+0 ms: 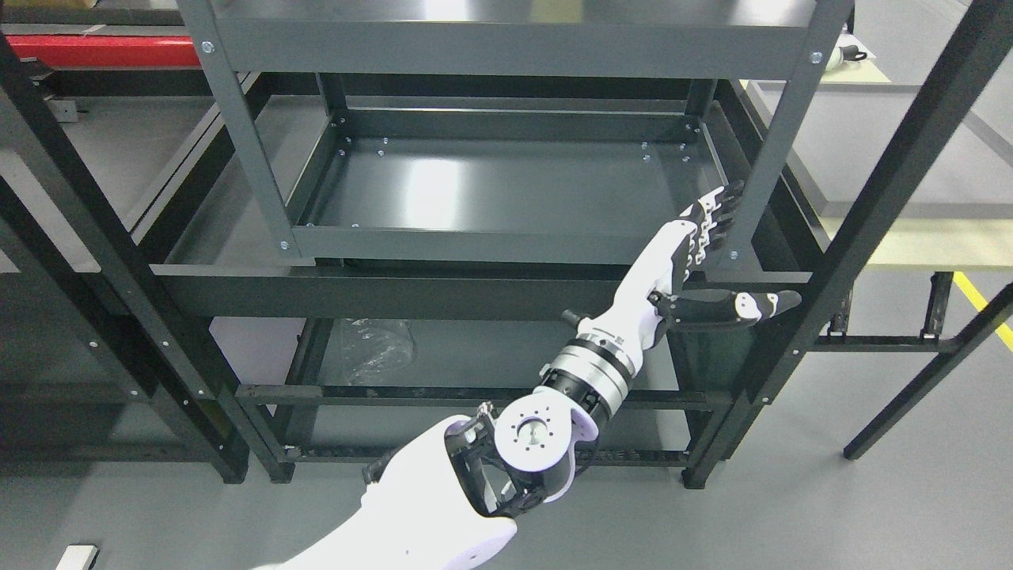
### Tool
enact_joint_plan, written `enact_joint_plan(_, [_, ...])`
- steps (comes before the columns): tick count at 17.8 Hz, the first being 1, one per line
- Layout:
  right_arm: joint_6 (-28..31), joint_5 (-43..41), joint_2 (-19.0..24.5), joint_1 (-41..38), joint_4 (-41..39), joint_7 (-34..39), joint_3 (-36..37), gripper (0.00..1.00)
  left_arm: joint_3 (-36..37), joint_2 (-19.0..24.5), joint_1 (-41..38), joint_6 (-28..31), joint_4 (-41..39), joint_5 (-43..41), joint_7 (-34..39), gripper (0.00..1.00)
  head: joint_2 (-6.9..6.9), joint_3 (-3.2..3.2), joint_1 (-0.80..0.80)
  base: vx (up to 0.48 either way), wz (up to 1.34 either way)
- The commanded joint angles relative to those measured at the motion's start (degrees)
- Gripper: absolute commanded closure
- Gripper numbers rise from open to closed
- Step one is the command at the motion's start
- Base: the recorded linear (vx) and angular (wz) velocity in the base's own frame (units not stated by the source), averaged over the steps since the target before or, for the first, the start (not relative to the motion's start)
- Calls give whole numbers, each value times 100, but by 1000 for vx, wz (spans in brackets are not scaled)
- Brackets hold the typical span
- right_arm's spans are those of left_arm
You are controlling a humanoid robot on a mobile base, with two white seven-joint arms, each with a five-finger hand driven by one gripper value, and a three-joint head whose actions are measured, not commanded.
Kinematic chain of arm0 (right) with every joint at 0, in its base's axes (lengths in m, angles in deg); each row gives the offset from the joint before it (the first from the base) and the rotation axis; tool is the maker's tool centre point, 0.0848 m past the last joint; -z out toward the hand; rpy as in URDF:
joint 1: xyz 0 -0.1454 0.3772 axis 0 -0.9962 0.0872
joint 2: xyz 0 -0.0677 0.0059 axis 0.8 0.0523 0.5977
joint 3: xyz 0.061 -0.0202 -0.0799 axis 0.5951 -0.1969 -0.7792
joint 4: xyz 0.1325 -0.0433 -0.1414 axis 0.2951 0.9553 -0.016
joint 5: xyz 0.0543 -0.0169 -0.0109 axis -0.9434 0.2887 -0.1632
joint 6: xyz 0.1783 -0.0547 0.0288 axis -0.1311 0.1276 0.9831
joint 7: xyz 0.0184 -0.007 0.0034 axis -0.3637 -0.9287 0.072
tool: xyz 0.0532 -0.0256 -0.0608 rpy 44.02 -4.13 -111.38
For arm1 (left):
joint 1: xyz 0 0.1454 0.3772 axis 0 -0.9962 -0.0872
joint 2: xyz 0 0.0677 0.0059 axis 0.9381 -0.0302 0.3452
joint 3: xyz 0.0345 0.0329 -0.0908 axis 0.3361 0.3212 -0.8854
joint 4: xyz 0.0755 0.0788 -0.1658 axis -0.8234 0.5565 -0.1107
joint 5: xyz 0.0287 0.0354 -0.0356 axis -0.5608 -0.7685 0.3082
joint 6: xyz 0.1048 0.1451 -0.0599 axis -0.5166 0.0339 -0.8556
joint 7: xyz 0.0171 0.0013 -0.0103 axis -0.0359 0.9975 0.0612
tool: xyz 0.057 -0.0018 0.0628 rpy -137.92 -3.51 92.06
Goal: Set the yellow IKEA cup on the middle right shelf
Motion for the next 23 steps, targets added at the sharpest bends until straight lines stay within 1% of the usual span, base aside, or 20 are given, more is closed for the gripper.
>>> enact_joint_plan(1, [2,-141,-100,-60,0,-1230,-97,1,-2130,100,-984,-293,1497,-678,-975,1,0,0,0,-101,-195])
enact_joint_plan(2, [2,-141,-100,-60,0,-1230,-97,1,-2684,100,-1072,-301,1568,-914,-1256,1,0,0,0,-101,-195])
enact_joint_plan(3, [2,-141,-100,-60,8,-1230,-97,1,-3195,100,-1160,-310,1595,-1386,-1546,1,0,0,0,-57,-128])
enact_joint_plan(5, [2,-141,-100,-60,0,-1230,-97,1,-3873,100,-1414,-336,1595,-2275,-1864,1,0,0,0,-48,-87])
enact_joint_plan(7, [2,-141,-100,-60,8,-1230,-97,1,-4157,100,-1870,-337,1316,-2340,-1822,1,0,0,0,-19,-23])
enact_joint_plan(9, [2,-141,-100,-60,0,-1230,-97,1,-4402,100,-2337,-328,806,-2340,-1795,1,0,0,0,0,0])
enact_joint_plan(11, [2,-141,-100,-60,0,-1230,-97,1,-4763,100,-2671,-354,629,-2340,-1839,1,0,0,0,10,0])
enact_joint_plan(14, [2,-141,-100,-60,8,-1230,-97,1,-4747,100,-2840,-827,567,-2340,-1865,1,0,0,0,21,53])
enact_joint_plan(23, [2,-141,-100,-60,0,-1230,-97,1,-4536,100,-2664,-908,567,-2332,-1874,1,0,0,0,-15,32])
